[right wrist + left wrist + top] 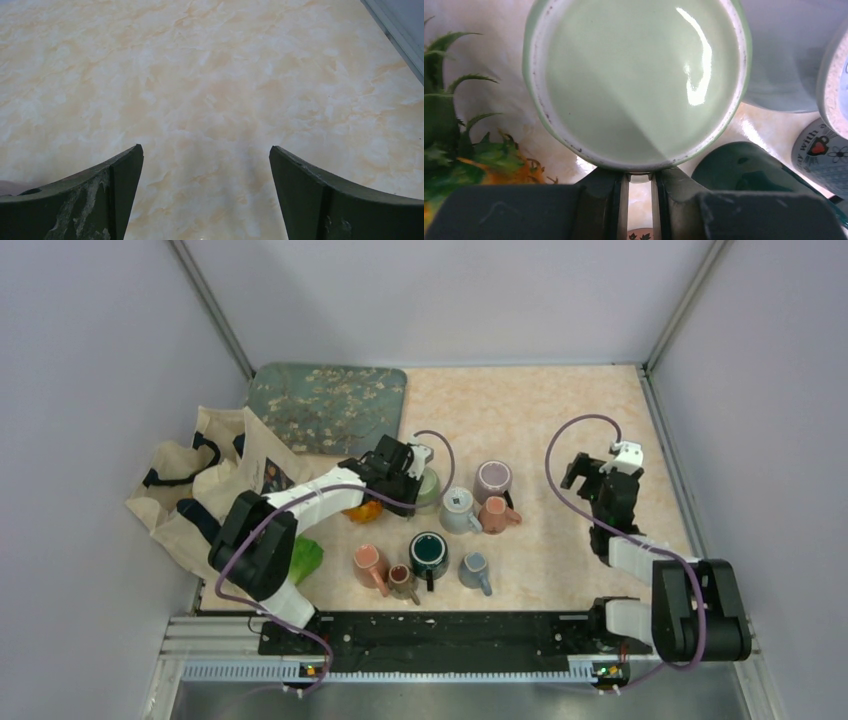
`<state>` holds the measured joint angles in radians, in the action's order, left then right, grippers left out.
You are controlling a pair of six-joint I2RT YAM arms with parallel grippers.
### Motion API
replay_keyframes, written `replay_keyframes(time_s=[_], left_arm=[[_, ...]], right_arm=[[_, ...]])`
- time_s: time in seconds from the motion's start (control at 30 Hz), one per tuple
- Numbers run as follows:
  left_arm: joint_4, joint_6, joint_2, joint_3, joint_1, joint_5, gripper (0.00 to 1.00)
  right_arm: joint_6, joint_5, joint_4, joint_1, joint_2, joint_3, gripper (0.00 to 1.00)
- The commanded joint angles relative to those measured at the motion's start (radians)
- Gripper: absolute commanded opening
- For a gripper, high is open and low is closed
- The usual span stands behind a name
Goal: Turn the mug right side up
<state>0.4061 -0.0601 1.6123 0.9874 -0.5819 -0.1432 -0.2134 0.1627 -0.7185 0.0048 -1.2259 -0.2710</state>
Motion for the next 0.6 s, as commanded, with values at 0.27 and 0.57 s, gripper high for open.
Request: replay_keyframes(time_s=[0.27, 0.57], left_arm=[[-0.086, -0.154, -0.010, 0.240, 0.186, -0.330, 0.00], [0.005, -0.272, -0.018, 0.442, 0.257, -0.602, 0.00]], right_arm=[[-0.037, -0.327, 0.342, 0.218, 0.062, -0.415, 0.97], [-0.544, -0.635, -0.043, 0.318, -0.099, -0.493, 0.98]])
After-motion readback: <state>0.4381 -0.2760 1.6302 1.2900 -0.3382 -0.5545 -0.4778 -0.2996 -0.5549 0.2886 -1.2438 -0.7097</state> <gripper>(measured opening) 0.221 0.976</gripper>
